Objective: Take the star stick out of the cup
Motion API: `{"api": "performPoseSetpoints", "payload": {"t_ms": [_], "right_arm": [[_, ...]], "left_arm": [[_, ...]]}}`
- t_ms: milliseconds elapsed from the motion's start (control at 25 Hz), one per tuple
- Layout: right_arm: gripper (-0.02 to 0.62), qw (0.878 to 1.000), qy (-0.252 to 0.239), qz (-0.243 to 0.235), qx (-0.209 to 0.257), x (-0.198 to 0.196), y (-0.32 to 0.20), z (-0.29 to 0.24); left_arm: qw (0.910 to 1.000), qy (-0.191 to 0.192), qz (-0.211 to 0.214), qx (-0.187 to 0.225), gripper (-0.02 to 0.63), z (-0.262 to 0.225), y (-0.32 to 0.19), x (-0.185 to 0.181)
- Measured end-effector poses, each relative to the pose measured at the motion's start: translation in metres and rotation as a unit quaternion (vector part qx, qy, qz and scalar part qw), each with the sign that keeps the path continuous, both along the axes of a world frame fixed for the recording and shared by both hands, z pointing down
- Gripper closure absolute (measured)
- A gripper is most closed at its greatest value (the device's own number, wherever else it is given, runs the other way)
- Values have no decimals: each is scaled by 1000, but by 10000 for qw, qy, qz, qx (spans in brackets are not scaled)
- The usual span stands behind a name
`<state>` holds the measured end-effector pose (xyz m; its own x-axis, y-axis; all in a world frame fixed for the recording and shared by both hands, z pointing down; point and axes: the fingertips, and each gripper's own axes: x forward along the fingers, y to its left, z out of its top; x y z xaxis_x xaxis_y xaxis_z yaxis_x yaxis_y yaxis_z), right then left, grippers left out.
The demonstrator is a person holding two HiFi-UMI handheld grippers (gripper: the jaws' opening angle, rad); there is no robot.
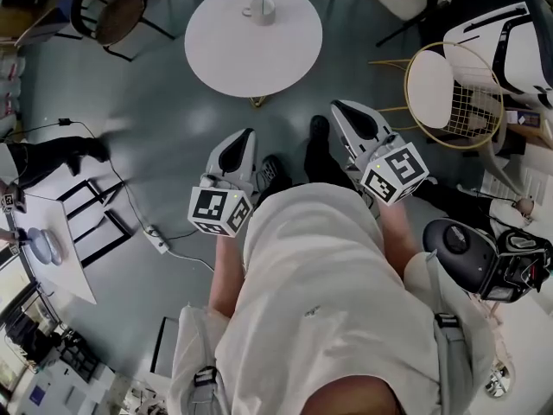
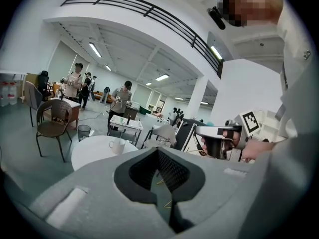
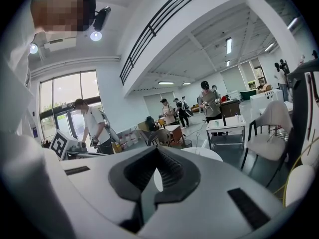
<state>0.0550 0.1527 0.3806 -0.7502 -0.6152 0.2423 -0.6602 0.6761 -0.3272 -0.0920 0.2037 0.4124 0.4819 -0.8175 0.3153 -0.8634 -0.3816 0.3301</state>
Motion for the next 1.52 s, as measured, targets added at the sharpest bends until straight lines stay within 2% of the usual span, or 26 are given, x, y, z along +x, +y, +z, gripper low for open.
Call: {"api": "performPoseSetpoints", "payload": {"t_ms": [560, 960, 1280, 1520], "right_arm": [[589, 9995, -206, -255, -20, 66, -92, 0], [589, 9972, -240, -670, -219, 114, -127, 10], [589, 9949, -337, -831, -454, 124, -134, 27], [589, 9936, -351, -880, -620, 124, -139, 41]], "left_arm": [[9996, -247, -135, 100, 597, -14, -88, 73], [9988, -287, -398, -8, 597, -11, -123, 130], [9972, -479, -519, -255, 597, -3, -127, 144], [9974, -442, -514, -263, 597, -1, -119, 148]]}}
